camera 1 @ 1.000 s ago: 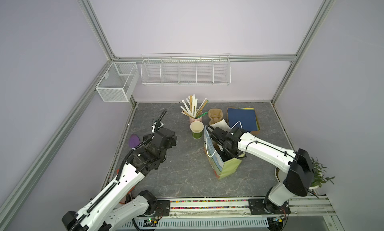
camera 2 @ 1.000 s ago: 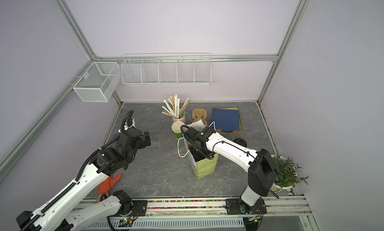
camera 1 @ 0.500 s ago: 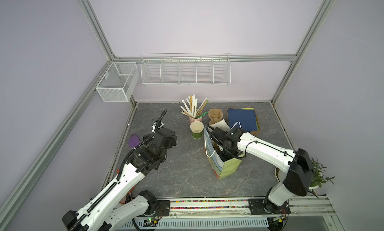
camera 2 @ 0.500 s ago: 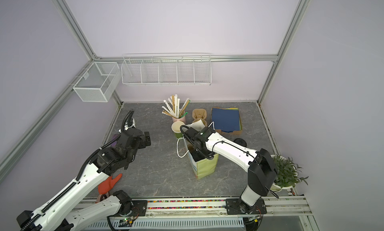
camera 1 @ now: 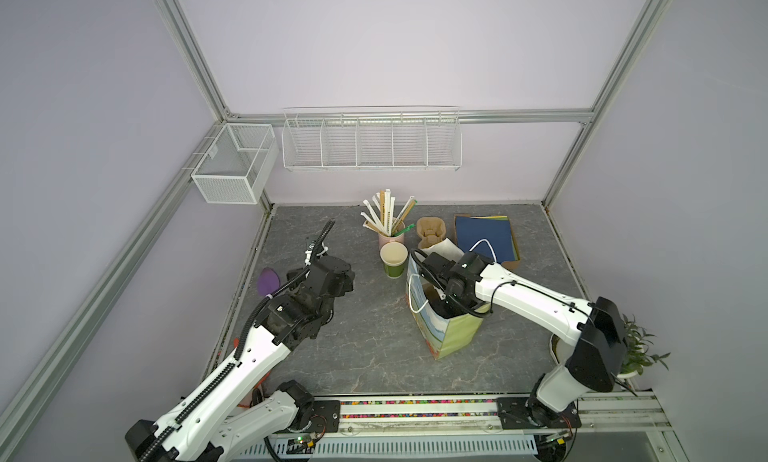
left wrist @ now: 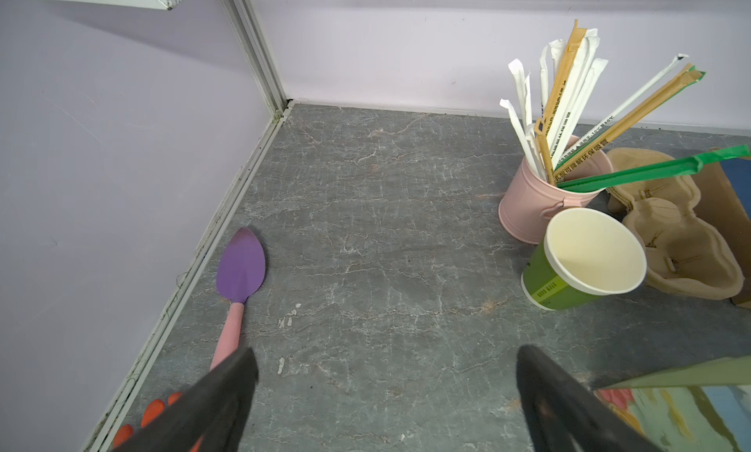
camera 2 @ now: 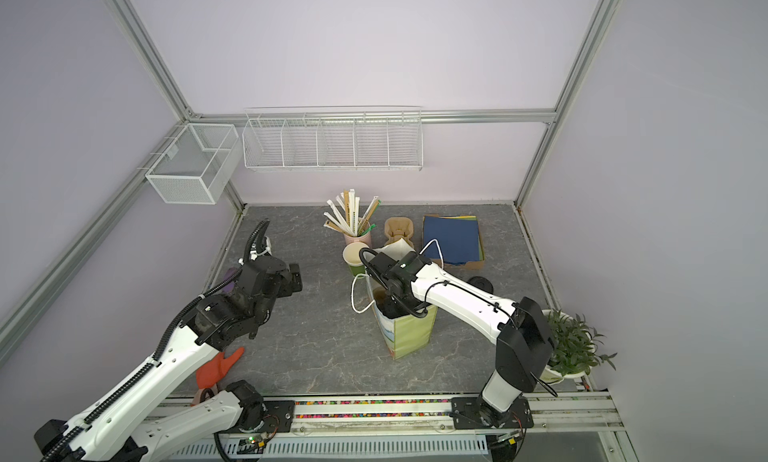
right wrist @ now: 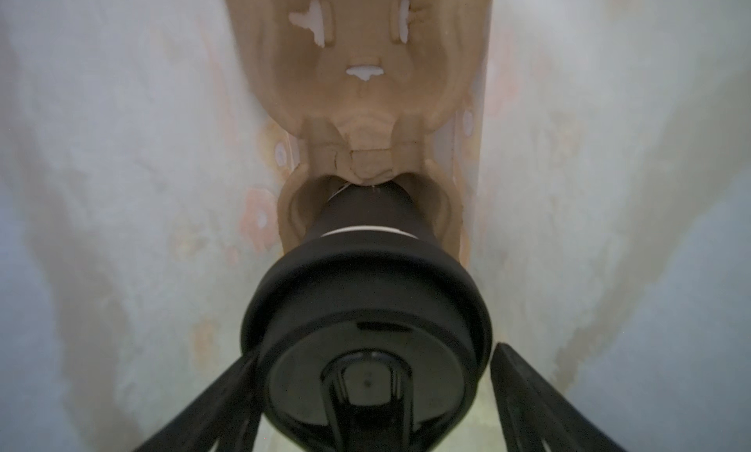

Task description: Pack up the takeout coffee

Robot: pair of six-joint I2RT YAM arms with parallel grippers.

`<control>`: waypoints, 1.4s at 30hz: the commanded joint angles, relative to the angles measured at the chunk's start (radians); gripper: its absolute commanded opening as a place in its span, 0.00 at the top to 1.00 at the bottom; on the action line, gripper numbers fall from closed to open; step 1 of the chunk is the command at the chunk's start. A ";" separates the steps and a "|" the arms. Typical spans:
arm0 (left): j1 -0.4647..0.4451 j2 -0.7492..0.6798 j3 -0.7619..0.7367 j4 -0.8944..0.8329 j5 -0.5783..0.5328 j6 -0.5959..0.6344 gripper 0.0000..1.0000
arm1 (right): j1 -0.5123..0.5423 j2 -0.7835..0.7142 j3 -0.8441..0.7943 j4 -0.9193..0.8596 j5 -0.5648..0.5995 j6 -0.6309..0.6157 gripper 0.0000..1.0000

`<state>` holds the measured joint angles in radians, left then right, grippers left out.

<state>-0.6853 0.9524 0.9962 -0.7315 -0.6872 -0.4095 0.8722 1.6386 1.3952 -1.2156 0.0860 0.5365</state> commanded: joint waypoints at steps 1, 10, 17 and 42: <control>0.004 0.004 -0.008 -0.011 -0.003 0.011 0.01 | 0.005 0.002 0.020 -0.030 0.006 -0.005 0.08; 0.004 0.005 -0.008 -0.011 -0.003 0.011 0.01 | 0.005 -0.005 0.035 -0.038 0.009 -0.005 0.02; 0.004 0.006 -0.009 -0.011 -0.003 0.011 0.01 | 0.006 0.002 0.043 -0.046 0.021 -0.009 0.09; 0.004 0.009 -0.009 -0.009 -0.003 0.011 0.01 | 0.008 0.012 0.137 -0.084 0.071 -0.020 0.12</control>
<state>-0.6853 0.9565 0.9962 -0.7315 -0.6872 -0.4095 0.8745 1.6386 1.5032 -1.2583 0.1299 0.5236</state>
